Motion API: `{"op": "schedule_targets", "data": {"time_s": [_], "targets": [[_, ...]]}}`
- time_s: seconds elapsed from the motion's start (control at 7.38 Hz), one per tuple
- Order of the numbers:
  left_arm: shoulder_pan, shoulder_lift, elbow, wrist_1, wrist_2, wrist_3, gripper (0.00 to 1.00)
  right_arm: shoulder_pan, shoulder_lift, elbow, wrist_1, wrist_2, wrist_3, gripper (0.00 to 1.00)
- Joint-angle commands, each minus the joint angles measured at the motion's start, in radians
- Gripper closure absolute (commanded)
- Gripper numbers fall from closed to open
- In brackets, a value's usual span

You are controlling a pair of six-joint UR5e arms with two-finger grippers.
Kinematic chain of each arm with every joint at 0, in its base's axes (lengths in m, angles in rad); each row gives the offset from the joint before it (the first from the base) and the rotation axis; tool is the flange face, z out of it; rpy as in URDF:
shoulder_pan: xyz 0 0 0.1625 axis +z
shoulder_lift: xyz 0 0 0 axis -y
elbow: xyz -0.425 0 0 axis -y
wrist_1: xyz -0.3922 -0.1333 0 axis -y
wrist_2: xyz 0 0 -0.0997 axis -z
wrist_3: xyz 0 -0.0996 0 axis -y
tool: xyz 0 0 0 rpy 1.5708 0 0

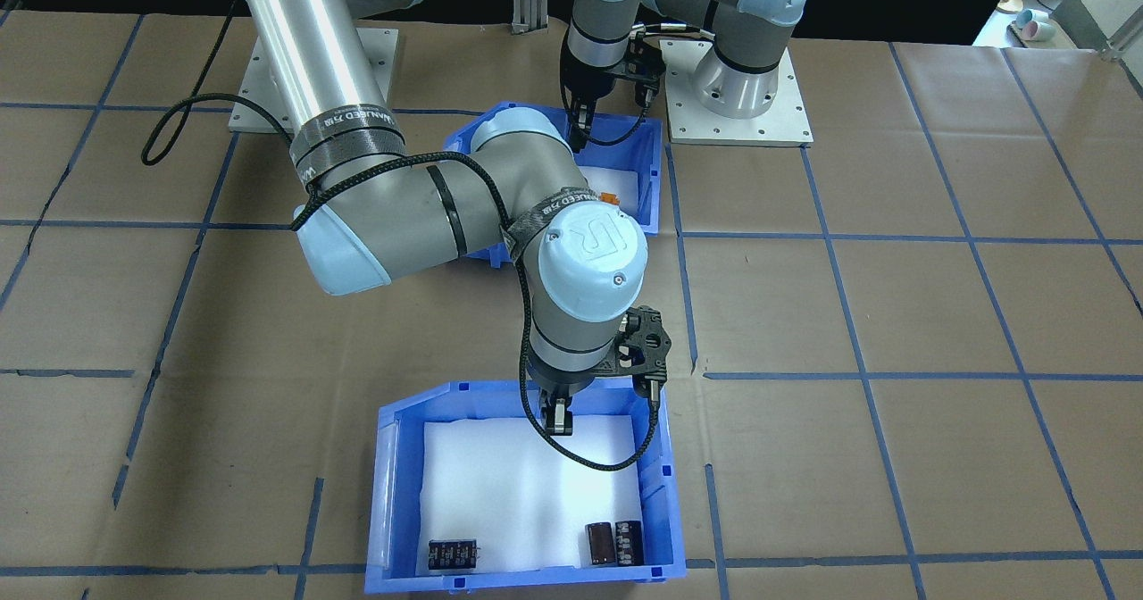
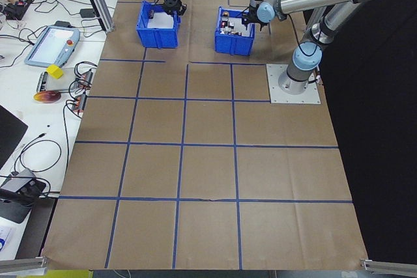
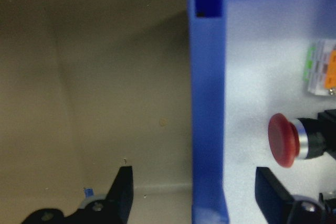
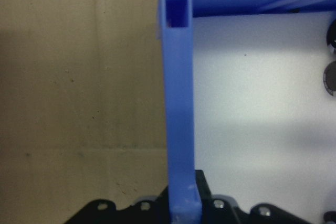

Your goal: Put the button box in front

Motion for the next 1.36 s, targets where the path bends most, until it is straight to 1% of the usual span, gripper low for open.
{"op": "schedule_targets", "data": {"time_s": [0.0, 0.14, 0.27, 0.41, 0.68, 0.81, 0.95, 1.08, 1.22], "targets": [[0.000, 0.014, 0.000, 0.024, -0.019, -0.008, 0.91, -0.016, -0.003, -0.059, 0.018, -0.041, -0.004, 0.94], [-0.003, 0.049, 0.008, 0.042, -0.010, -0.003, 0.99, -0.031, -0.014, -0.061, 0.019, -0.058, -0.004, 0.94], [0.007, 0.096, 0.009, 0.038, -0.009, 0.013, 1.00, -0.082, -0.031, -0.053, 0.025, -0.068, -0.029, 0.94], [0.021, 0.138, 0.014, 0.033, 0.000, 0.062, 0.99, -0.146, -0.042, -0.052, 0.050, -0.069, -0.103, 0.94], [0.041, 0.147, 0.037, 0.039, 0.011, 0.050, 0.98, -0.255, -0.060, -0.049, 0.071, -0.069, -0.225, 0.94], [0.041, 0.150, 0.038, 0.041, 0.069, -0.006, 0.99, -0.313, -0.081, -0.029, 0.073, -0.067, -0.299, 0.94], [0.049, 0.146, 0.060, 0.059, 0.077, 0.006, 1.00, -0.367, -0.121, 0.018, 0.070, -0.061, -0.368, 0.94], [0.091, 0.143, 0.102, 0.047, 0.077, 0.016, 1.00, -0.436, -0.167, 0.087, 0.067, -0.053, -0.440, 0.94], [0.140, 0.115, 0.148, -0.005, 0.073, 0.064, 1.00, -0.497, -0.216, 0.155, 0.053, -0.033, -0.529, 0.94]]}}
